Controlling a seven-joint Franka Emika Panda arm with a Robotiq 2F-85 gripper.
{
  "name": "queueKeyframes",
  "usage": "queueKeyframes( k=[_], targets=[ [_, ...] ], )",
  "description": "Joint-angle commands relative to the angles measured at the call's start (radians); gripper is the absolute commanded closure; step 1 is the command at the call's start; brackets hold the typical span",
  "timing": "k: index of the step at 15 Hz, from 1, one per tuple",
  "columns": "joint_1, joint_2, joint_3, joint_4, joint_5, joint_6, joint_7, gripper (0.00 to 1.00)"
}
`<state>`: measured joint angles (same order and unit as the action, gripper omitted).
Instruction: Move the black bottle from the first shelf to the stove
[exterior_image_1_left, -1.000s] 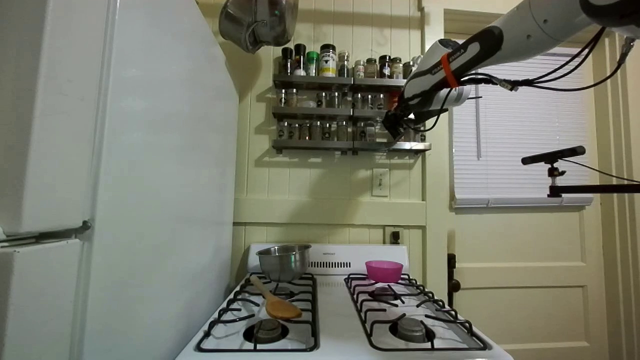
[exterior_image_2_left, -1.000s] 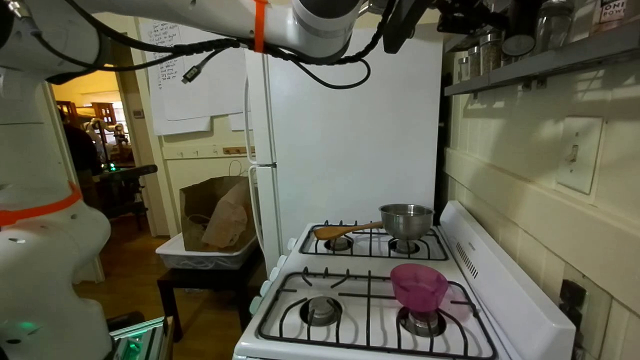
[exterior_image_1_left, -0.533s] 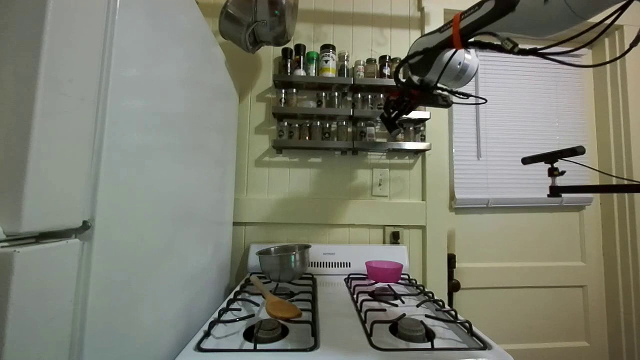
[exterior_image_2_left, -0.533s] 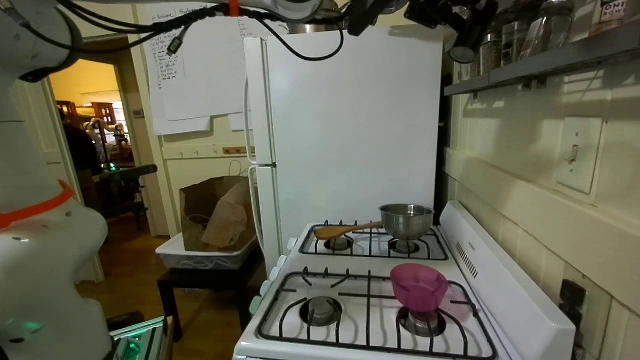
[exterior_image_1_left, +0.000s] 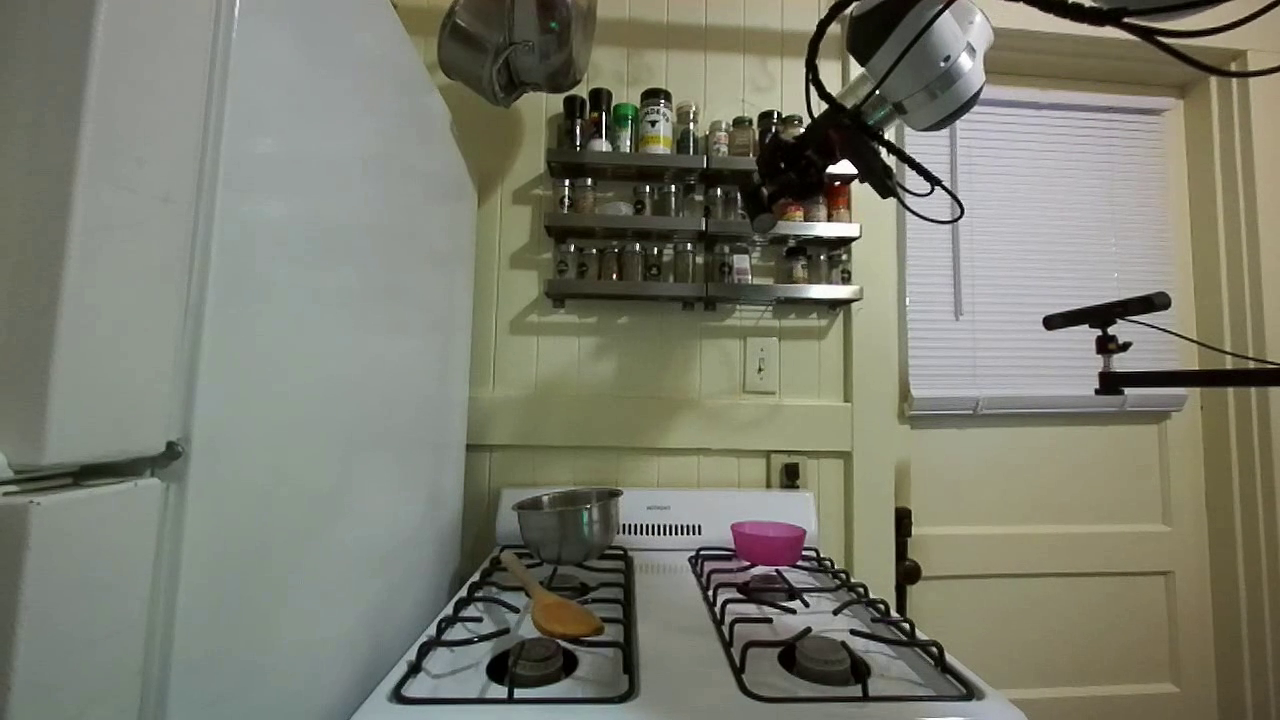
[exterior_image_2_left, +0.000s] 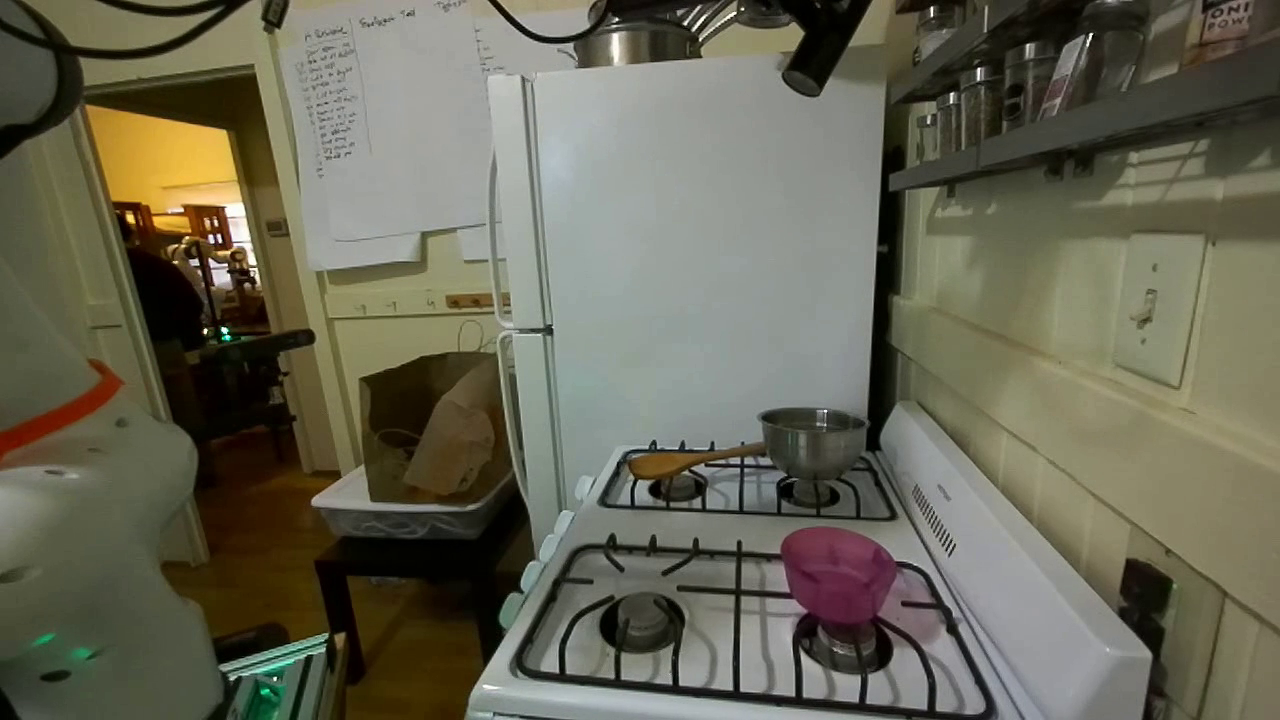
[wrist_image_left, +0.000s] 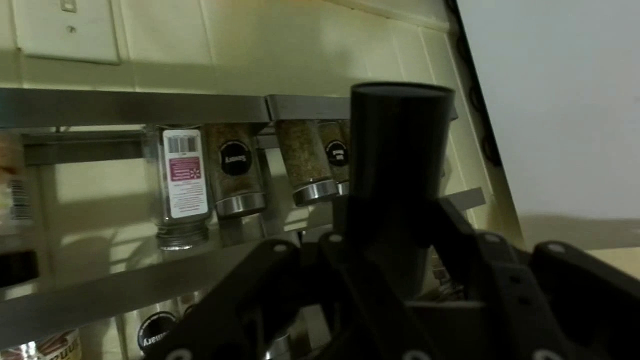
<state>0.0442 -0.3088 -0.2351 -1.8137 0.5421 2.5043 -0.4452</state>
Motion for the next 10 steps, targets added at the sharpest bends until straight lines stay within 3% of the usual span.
queueKeyframes(
  k=[1,2,3,5,10],
  targets=[
    [0.013,-0.004,-0.009,0.0,0.007,-0.002,0.004,0.56],
    [0.016,-0.005,-0.011,-0.001,0.014,-0.002,0.004,0.56],
    [0.017,-0.004,-0.012,-0.002,0.017,-0.002,0.003,0.81],
    [0.006,0.009,0.011,-0.03,-0.031,0.001,0.015,0.81],
    [0.049,-0.003,0.06,-0.241,0.002,0.039,-0.026,0.81]
  ],
)
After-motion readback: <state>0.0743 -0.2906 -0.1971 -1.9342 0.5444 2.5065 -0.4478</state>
